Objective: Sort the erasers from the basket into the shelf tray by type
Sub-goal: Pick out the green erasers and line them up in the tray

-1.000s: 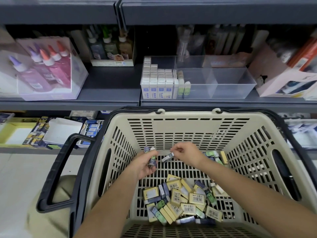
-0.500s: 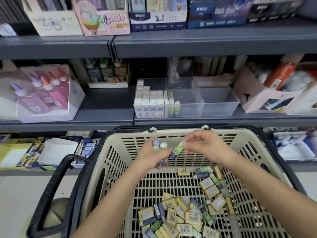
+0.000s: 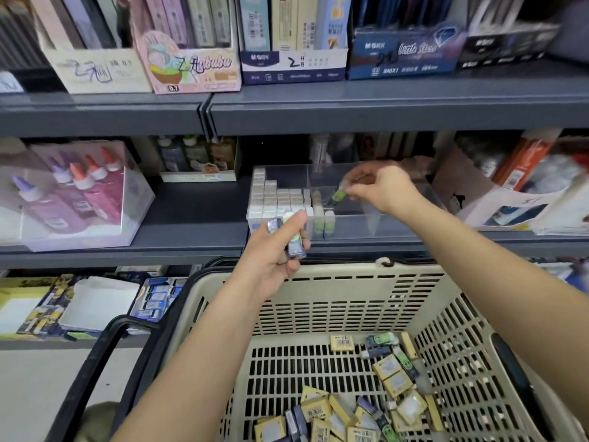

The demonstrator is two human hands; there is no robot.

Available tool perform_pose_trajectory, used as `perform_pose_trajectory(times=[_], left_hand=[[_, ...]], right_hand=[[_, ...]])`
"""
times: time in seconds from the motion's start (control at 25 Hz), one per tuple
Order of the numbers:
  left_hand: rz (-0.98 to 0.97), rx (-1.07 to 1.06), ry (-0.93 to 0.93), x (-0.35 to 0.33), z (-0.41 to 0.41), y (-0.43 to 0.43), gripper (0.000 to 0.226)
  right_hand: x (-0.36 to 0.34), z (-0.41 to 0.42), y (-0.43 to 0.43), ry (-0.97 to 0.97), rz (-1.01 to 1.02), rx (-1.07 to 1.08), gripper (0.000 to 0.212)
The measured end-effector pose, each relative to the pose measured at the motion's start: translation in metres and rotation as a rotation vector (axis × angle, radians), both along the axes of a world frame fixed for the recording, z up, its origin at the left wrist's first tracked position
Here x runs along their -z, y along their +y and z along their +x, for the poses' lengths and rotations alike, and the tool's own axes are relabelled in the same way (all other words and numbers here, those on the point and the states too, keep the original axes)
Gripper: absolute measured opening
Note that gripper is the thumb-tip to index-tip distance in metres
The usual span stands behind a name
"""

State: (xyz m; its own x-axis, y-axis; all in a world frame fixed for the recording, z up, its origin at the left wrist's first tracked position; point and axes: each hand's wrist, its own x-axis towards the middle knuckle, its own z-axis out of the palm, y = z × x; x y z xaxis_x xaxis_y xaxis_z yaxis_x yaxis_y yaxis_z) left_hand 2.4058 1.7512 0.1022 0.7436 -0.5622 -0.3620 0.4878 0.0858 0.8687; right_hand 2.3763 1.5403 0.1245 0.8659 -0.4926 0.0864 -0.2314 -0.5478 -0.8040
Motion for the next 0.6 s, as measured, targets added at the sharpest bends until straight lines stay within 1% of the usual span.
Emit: perform_pose_trajectory(times=[0.08,0.12,0.24,0.36,0.4,0.48,0.6], left_hand=[[-0.051,-0.010,0.083,0.002,0.006,0.000,0.028],[-0.057,-0.015,0.110,0.004,0.009,0.000,0.024],[-0.047,-0.017,0.134,0.010,0.014,0.001,0.016],[-0.040,0.001,0.122,0.011,0.014,-0.002,0.017],[-0.039,0.003,0.117,0.010,0.014,-0.004,0.018],[-0.048,-0.006,0.126,0.010,0.013,-0.006,0.020],[-0.115,0.008,0.195,0.009,0.012,-0.009,0.014]], right_hand=[[0.006,0.008,0.002,0.159,-0.098,-0.070,0.016],[0.009,0.010,0.003,0.195,-0.116,-0.091,0.015],[0.015,0.015,0.004,0.218,-0.108,-0.119,0.010],[0.021,0.019,0.004,0.273,-0.185,-0.181,0.002],[0.022,0.020,0.004,0.290,-0.216,-0.195,0.003],[0.023,0.021,0.002,0.323,-0.245,-0.208,0.013],[0.022,0.019,0.002,0.368,-0.307,-0.236,0.024]])
